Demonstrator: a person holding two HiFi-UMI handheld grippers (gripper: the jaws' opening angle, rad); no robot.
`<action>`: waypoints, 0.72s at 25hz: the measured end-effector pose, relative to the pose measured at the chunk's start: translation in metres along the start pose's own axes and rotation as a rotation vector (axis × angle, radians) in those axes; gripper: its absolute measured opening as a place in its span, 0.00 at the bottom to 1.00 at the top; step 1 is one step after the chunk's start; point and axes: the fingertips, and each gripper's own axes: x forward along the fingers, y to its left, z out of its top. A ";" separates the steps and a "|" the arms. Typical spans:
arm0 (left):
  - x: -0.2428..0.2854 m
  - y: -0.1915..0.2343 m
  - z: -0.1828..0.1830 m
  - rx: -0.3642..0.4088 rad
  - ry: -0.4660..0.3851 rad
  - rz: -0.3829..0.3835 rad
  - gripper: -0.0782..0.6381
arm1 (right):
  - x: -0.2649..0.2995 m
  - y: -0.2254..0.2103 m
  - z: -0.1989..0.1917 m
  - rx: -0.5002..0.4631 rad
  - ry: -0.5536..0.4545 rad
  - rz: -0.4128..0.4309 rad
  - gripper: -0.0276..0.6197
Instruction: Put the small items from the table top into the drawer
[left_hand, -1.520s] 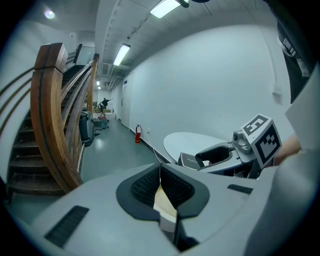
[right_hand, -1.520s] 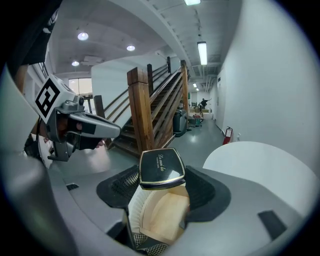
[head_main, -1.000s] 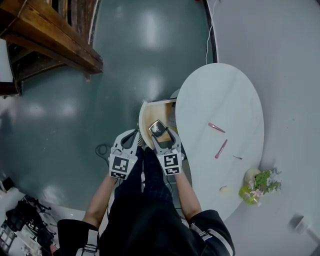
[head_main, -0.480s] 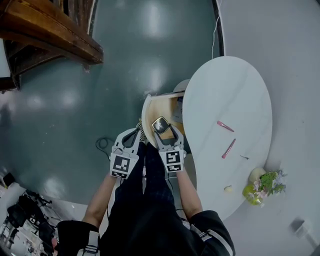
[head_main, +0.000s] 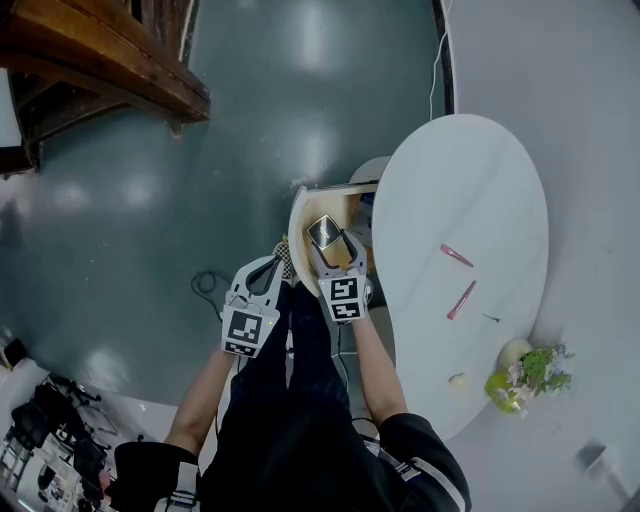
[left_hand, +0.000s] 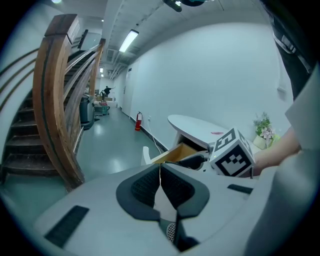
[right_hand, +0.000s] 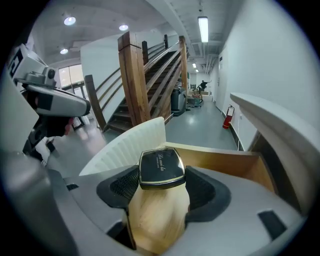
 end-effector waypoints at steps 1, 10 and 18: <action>0.000 0.001 0.000 -0.003 0.000 0.003 0.14 | 0.007 -0.001 -0.003 0.000 0.014 0.002 0.50; 0.000 0.001 -0.002 -0.012 0.005 0.006 0.14 | 0.054 -0.008 -0.022 0.020 0.104 0.030 0.50; -0.002 0.005 -0.008 -0.016 0.013 0.016 0.14 | 0.076 -0.017 -0.030 0.091 0.187 0.045 0.50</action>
